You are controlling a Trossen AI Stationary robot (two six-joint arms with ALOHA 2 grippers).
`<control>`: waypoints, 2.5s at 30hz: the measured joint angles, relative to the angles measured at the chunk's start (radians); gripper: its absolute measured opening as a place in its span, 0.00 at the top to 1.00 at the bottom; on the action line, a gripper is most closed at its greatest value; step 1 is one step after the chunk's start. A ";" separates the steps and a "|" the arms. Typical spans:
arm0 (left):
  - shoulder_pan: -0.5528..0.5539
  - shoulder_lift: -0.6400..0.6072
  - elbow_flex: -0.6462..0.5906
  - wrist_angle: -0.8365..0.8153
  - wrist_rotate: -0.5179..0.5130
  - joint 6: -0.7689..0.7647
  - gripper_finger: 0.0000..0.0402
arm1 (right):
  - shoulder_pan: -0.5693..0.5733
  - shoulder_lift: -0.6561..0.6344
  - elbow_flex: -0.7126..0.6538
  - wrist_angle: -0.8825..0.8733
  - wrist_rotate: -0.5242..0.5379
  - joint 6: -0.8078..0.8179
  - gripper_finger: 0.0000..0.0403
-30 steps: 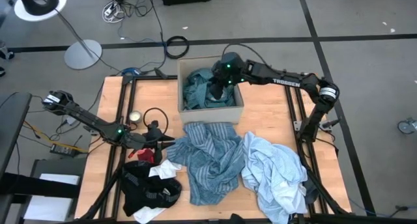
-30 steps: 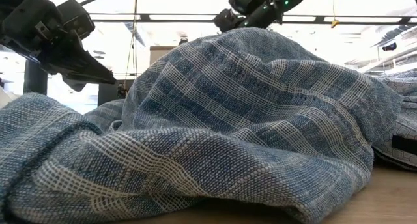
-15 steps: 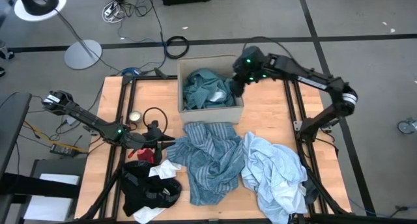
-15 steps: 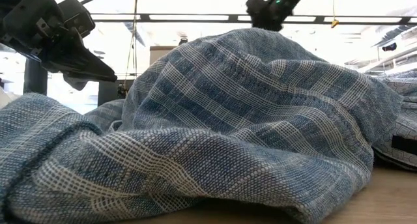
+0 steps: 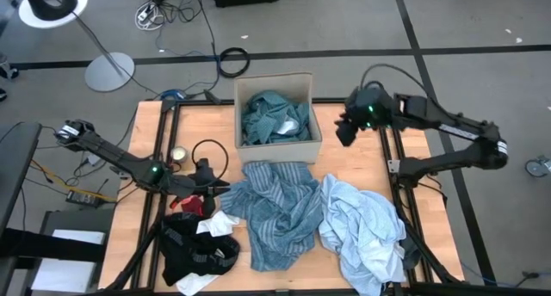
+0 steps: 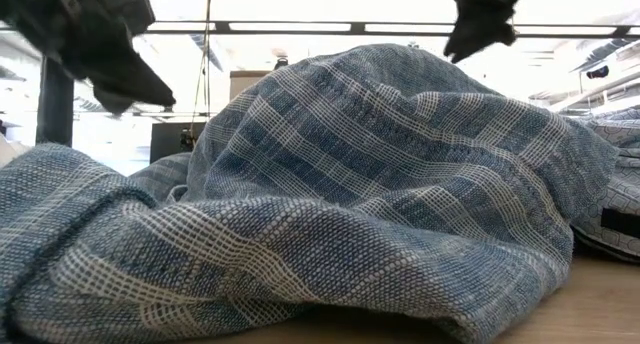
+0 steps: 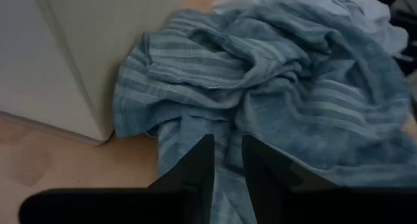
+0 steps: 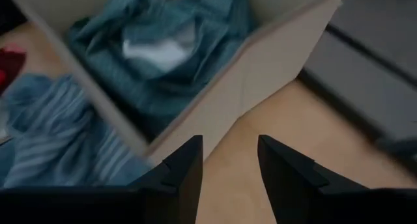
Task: Sort clothes
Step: Put the white sock into the laundry bin
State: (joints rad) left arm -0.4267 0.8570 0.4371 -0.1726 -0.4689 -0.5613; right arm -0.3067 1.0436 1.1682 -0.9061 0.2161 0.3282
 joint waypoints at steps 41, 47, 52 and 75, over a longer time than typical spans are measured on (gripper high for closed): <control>-0.090 0.430 0.389 -0.564 0.391 -0.610 1.00 | 0.298 -0.242 -0.605 0.675 0.043 0.184 0.63; -0.092 0.430 0.455 -0.573 0.290 -0.570 0.99 | 0.298 -0.242 -0.605 0.675 0.043 0.175 0.63; -0.085 0.438 0.455 -0.536 0.289 -0.573 0.92 | 0.298 -0.242 -0.605 0.677 0.043 0.171 0.63; -0.084 0.619 0.376 -0.502 0.383 -0.622 0.70 | 0.298 -0.241 -0.605 0.673 0.043 0.166 0.63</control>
State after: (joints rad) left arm -0.5106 1.4761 0.8131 -0.6742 -0.0857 -1.1831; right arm -0.0086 0.8024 0.5629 -0.2329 0.2592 0.4938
